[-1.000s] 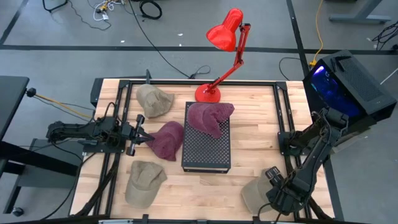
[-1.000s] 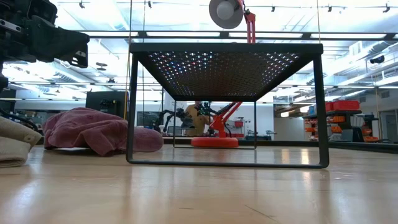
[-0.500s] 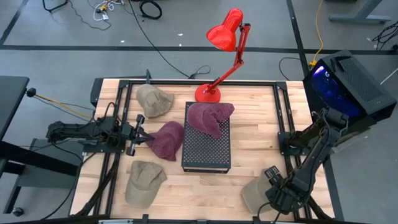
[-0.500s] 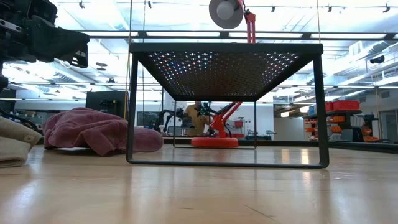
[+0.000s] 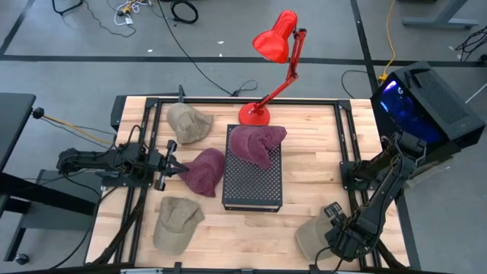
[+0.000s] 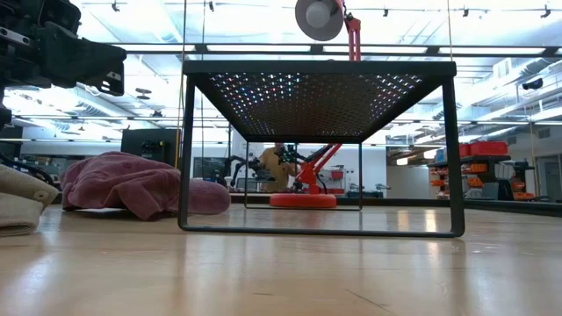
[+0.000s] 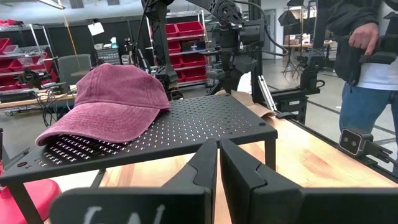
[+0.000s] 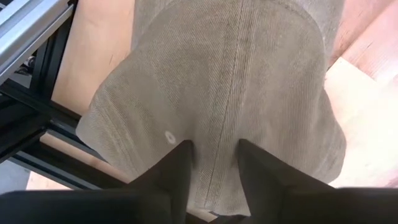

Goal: Pick & Place hat
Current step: Put the bottom right brown cap on the shelf

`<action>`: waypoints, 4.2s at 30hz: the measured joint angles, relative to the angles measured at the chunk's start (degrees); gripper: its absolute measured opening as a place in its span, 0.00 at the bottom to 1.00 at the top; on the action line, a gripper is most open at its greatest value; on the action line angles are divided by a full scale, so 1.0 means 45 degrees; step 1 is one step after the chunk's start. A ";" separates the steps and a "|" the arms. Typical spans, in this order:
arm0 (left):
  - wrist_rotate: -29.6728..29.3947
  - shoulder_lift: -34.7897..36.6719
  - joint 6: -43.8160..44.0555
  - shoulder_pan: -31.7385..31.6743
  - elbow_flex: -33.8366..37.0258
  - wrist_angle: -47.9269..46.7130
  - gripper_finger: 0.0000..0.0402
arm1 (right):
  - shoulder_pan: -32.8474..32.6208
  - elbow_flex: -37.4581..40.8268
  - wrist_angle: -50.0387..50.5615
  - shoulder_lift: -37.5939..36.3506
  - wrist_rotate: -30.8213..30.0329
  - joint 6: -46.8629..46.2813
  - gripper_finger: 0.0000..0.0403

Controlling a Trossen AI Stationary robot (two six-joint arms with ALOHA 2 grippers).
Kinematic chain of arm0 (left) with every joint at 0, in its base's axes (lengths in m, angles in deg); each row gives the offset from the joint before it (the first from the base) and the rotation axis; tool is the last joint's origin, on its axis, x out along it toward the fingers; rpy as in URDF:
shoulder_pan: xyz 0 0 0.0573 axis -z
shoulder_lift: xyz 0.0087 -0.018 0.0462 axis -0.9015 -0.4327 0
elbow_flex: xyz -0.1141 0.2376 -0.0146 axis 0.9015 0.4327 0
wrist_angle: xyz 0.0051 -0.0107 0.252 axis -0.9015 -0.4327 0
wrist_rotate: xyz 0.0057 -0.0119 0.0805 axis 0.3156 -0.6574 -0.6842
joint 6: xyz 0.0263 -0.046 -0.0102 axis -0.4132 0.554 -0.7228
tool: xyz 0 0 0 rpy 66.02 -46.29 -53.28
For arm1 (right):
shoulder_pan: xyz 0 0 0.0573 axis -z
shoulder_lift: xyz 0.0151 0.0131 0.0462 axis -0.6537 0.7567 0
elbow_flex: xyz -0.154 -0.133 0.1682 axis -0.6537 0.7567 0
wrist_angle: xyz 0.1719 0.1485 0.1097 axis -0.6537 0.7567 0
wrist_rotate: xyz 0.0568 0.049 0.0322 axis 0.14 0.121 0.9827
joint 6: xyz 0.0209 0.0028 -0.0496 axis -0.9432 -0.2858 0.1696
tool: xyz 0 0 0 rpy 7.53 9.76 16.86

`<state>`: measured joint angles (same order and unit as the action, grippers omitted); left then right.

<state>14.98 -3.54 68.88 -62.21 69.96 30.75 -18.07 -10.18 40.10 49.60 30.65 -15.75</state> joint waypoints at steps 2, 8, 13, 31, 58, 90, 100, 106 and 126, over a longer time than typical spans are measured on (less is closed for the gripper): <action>-0.0004 0.0000 0.0000 0.0000 0.0001 -0.0005 0.06 | 0.0000 0.0000 0.0000 0.0000 0.0000 0.0000 0.28; -0.0004 0.0000 0.0000 0.0000 0.0004 0.0000 0.06 | 0.0000 0.0000 0.0000 0.0000 0.0001 0.0000 0.16; -0.0004 0.0000 0.0000 0.0001 0.0003 -0.0002 0.06 | 0.0000 0.0000 0.0002 0.0000 0.0005 0.0013 0.07; -0.0004 0.0000 0.0000 0.0000 -0.0001 -0.0005 0.06 | 0.0044 -0.0608 0.0076 -0.0665 0.0330 0.0120 0.00; -0.0004 0.0000 0.0000 0.0001 0.0003 0.0000 0.06 | 0.1124 -0.3968 -0.0119 -0.0860 -0.0763 0.0954 0.00; -0.0004 0.0000 0.0000 0.0000 0.0000 -0.0005 0.06 | 0.4916 -0.6115 -0.0923 -0.0396 -0.0858 0.0918 0.00; -0.0004 0.0000 0.0000 0.0001 0.0000 0.0000 0.06 | 0.6147 -0.6115 -0.2044 -0.0049 -0.1621 0.1341 0.00; -0.0004 0.0000 0.0000 0.0003 0.0004 -0.0002 0.06 | 0.6778 -0.6115 -0.2468 -0.0048 -0.2010 0.2124 0.00; -0.0004 0.0000 0.0000 0.0000 0.0004 0.0000 0.06 | 0.7833 -0.6115 -0.3378 -0.0860 -0.2080 0.5950 0.00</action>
<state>14.96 -3.54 68.88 -62.21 69.98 30.75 17.18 -37.69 24.90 45.73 21.29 11.02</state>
